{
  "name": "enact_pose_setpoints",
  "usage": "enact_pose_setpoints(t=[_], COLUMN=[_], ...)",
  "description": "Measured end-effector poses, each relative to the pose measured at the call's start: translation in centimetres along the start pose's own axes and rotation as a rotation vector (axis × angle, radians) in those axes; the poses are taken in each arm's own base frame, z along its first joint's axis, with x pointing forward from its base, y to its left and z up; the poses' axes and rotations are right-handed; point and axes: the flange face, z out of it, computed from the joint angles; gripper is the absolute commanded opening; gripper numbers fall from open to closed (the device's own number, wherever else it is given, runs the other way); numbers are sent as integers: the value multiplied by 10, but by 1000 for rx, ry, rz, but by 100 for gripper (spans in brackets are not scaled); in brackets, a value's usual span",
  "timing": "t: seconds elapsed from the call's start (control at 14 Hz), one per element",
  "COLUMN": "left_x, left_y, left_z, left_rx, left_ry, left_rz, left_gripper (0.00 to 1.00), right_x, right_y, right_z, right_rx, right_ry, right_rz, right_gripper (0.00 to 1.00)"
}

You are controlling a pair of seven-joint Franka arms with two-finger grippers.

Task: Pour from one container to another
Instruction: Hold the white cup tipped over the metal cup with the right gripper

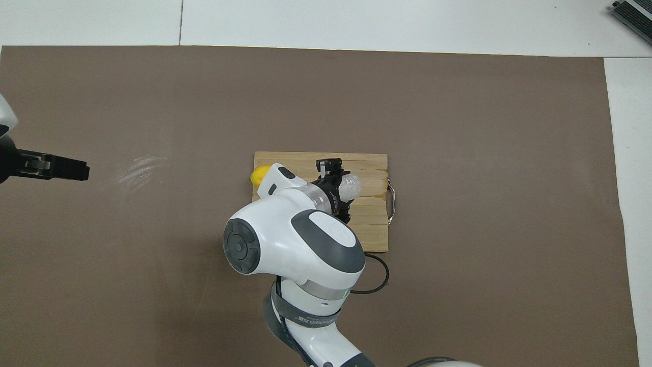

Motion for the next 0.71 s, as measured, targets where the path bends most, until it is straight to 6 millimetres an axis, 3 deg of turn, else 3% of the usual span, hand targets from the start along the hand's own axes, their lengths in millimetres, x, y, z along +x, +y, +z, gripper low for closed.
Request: enact_pose_setpoints(t=[0.71], left_x=[1], left_y=[2], left_z=[2], left_rx=[-1], left_ry=[-3], left_rz=[38], left_gripper=[100], right_x=[4], right_y=[-3], right_z=[-3], right_rx=[-9], right_ry=[-1], right_rz=[-9], right_gripper=[57])
